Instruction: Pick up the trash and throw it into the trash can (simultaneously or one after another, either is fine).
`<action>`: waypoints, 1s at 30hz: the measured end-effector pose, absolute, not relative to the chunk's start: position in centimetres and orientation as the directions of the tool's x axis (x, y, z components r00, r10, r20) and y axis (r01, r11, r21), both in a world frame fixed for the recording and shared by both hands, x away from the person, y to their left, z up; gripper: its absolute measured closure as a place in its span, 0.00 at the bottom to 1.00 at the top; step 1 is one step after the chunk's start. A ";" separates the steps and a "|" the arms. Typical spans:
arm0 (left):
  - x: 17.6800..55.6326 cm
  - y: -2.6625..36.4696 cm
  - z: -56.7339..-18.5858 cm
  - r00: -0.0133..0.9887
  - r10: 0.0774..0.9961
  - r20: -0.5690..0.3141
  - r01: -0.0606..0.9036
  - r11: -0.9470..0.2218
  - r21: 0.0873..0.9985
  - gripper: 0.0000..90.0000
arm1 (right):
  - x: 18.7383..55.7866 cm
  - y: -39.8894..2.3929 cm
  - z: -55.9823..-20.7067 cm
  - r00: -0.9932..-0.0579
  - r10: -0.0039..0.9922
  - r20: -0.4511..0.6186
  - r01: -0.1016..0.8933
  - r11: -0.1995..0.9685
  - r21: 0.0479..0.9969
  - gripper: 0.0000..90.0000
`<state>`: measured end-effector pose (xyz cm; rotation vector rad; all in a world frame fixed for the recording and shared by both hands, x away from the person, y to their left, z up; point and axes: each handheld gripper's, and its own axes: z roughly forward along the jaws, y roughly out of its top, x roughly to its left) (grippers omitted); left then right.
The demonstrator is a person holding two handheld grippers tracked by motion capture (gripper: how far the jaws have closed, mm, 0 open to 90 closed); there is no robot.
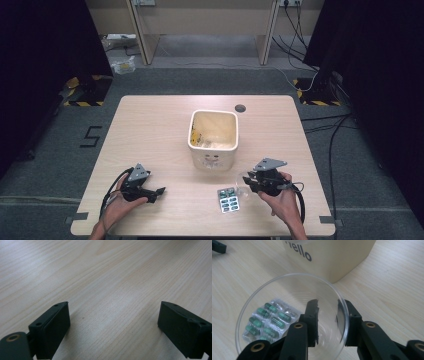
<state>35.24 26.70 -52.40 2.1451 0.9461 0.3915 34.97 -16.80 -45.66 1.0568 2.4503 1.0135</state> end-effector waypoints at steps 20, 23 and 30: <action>35.2 26.7 -52.4 0.680 0.732 -0.020 0.504 -0.449 0.738 0.11 | 33.7 -18.7 -42.5 -0.700 0.714 -0.029 0.429 0.452 0.782 0.95; 35.2 26.7 -52.4 0.680 0.733 -0.020 0.504 -0.449 0.738 0.11 | 33.5 -19.1 -42.0 -0.694 0.719 -0.035 0.419 0.443 0.793 0.95; 35.2 26.7 -52.4 0.680 0.733 -0.020 0.504 -0.449 0.738 0.11 | 33.5 -19.9 -41.3 -0.683 0.730 -0.041 0.406 0.426 0.808 0.95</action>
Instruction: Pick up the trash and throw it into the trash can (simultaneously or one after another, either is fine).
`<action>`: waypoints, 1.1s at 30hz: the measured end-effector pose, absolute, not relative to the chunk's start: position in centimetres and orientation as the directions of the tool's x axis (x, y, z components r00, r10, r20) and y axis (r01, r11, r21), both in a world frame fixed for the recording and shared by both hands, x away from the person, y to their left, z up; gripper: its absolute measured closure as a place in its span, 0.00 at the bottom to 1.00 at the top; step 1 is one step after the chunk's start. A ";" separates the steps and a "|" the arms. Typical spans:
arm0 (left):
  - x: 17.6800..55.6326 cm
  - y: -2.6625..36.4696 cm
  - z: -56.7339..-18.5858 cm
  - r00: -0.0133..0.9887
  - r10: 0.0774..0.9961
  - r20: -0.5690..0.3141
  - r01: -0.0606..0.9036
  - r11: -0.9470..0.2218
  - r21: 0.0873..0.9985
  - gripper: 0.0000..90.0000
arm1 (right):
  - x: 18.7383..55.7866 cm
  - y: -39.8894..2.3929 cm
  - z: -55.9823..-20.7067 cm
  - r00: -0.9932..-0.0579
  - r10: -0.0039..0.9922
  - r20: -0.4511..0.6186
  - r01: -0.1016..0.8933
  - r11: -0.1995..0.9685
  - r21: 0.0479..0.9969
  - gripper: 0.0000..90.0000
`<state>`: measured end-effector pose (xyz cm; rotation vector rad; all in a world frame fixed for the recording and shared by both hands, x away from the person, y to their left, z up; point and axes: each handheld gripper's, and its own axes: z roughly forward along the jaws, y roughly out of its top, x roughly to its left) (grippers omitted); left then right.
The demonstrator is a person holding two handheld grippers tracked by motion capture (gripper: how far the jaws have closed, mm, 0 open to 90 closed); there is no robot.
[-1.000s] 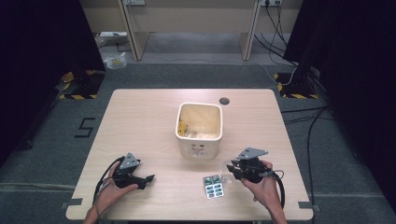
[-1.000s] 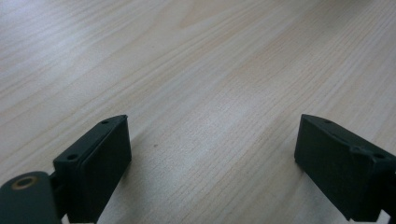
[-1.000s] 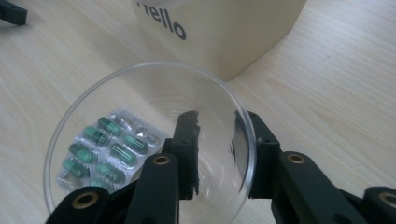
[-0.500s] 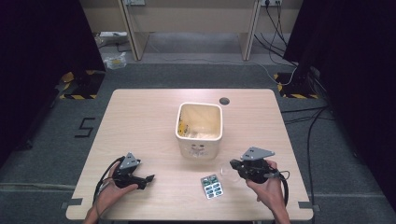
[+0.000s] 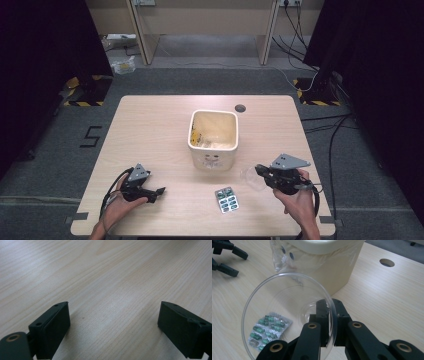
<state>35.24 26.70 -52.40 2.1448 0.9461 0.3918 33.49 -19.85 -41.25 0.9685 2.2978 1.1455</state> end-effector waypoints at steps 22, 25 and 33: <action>35.2 26.7 -52.4 0.680 0.733 -0.020 0.504 -0.449 0.738 0.11 | 33.8 -21.1 -39.5 -0.661 0.747 -0.067 0.378 0.409 0.831 0.95; 35.2 26.7 -52.4 0.680 0.733 -0.020 0.504 -0.449 0.738 0.11 | 33.9 -21.2 -39.4 -0.660 0.748 -0.071 0.373 0.409 0.833 0.95; 35.2 26.7 -52.4 0.681 0.732 -0.018 0.503 -0.450 0.738 0.11 | 33.9 -21.2 -38.5 -0.655 0.751 -0.080 0.356 0.401 0.844 0.95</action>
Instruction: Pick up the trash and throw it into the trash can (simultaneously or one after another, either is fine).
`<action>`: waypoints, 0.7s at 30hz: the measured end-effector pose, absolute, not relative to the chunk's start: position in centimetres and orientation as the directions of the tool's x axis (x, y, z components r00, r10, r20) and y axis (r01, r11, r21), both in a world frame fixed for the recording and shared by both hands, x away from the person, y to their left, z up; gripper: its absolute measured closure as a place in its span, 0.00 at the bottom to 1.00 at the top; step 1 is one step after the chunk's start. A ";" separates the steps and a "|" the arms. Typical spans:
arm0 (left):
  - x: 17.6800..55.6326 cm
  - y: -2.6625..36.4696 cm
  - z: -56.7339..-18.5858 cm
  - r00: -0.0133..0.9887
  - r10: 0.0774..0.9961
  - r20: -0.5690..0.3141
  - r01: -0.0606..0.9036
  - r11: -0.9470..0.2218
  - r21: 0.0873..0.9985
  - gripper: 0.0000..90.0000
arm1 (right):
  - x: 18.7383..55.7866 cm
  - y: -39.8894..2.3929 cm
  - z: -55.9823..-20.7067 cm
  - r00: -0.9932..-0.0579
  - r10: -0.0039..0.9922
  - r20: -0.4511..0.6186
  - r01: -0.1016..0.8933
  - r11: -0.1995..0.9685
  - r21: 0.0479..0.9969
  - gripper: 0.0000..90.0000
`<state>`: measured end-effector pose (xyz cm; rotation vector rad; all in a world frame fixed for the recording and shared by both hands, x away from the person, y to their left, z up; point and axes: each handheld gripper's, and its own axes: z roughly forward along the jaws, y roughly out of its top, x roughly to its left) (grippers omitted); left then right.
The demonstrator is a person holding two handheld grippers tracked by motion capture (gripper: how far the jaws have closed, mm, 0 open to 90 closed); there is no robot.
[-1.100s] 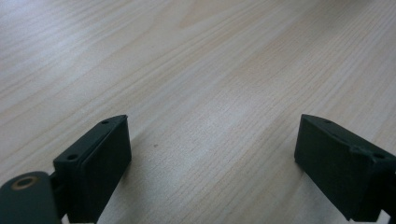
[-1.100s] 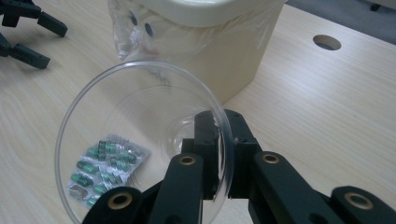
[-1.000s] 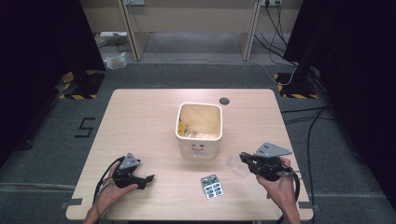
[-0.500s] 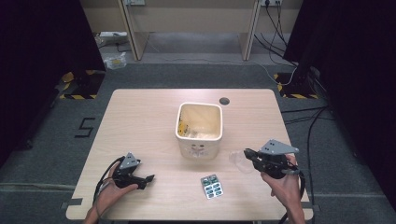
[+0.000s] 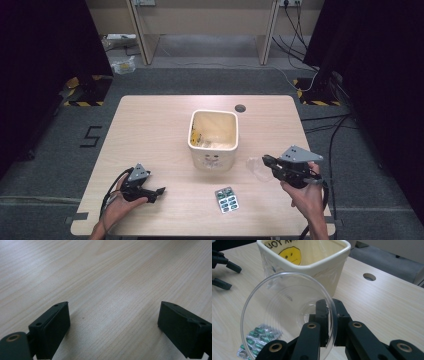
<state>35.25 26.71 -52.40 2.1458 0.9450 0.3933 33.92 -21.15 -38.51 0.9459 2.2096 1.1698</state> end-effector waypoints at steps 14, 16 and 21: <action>35.2 26.7 -52.4 0.680 0.733 -0.020 0.504 -0.447 0.739 0.11 | 34.1 -21.1 -36.9 -0.657 0.747 -0.101 0.326 0.402 0.855 0.94; 35.2 26.7 -52.4 0.680 0.733 -0.020 0.504 -0.447 0.739 0.11 | 34.0 -21.1 -36.3 -0.654 0.748 -0.109 0.319 0.404 0.857 0.94; 35.2 26.7 -52.4 0.680 0.733 -0.021 0.504 -0.446 0.739 0.11 | 34.1 -21.0 -35.3 -0.654 0.746 -0.123 0.302 0.407 0.862 0.94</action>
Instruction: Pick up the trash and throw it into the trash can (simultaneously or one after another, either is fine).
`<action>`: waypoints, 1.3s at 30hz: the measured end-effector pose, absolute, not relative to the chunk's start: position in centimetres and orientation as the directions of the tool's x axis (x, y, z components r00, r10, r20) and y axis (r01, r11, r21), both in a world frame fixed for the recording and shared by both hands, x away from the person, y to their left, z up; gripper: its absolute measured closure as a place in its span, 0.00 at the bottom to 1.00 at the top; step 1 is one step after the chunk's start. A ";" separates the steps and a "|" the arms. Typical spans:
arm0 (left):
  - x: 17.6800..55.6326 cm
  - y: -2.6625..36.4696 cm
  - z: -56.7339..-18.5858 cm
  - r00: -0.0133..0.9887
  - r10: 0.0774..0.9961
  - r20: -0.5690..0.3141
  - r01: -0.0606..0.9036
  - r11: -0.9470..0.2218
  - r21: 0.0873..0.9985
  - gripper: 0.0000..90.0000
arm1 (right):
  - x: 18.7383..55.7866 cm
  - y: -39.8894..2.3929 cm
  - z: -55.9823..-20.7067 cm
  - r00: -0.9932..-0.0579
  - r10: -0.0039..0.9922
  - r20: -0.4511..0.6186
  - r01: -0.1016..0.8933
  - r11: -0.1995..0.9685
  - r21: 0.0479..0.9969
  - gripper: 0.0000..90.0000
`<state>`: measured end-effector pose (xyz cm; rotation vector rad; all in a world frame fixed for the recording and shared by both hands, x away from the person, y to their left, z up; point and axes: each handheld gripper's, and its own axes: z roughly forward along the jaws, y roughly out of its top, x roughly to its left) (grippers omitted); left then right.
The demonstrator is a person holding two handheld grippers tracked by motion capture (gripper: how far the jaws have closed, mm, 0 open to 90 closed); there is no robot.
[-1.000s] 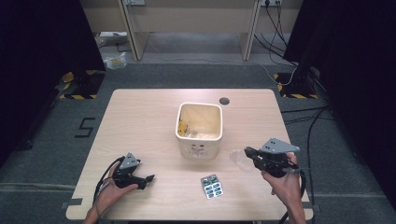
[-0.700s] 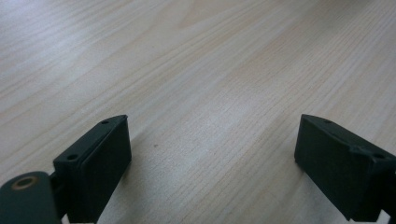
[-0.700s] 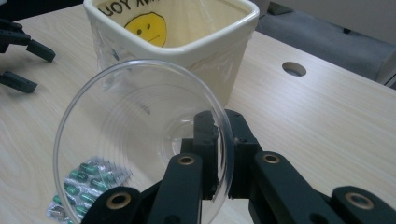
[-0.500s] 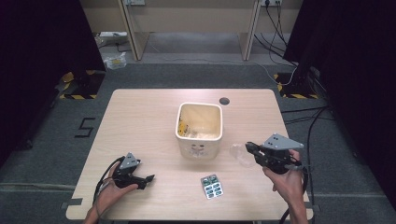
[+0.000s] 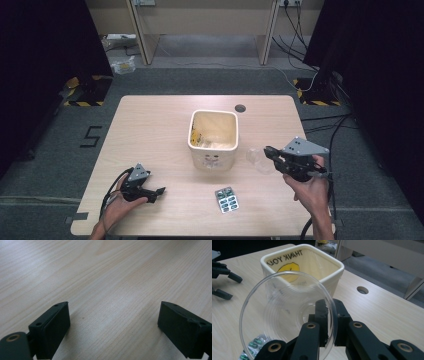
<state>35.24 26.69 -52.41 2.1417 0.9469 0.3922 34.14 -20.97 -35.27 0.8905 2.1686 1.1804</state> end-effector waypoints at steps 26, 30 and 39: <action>35.2 26.7 -52.4 0.680 0.733 -0.020 0.504 -0.448 0.738 0.11 | 36.7 -16.4 -31.1 -0.698 0.693 -0.180 0.216 0.443 0.870 0.93; 35.2 26.7 -52.4 0.680 0.733 -0.020 0.504 -0.447 0.739 0.11 | 37.1 -15.7 -31.0 -0.704 0.687 -0.180 0.213 0.446 0.870 0.93; 35.2 26.7 -52.4 0.680 0.733 -0.021 0.504 -0.447 0.739 0.11 | 38.3 -13.9 -30.5 -0.721 0.667 -0.190 0.203 0.464 0.862 0.93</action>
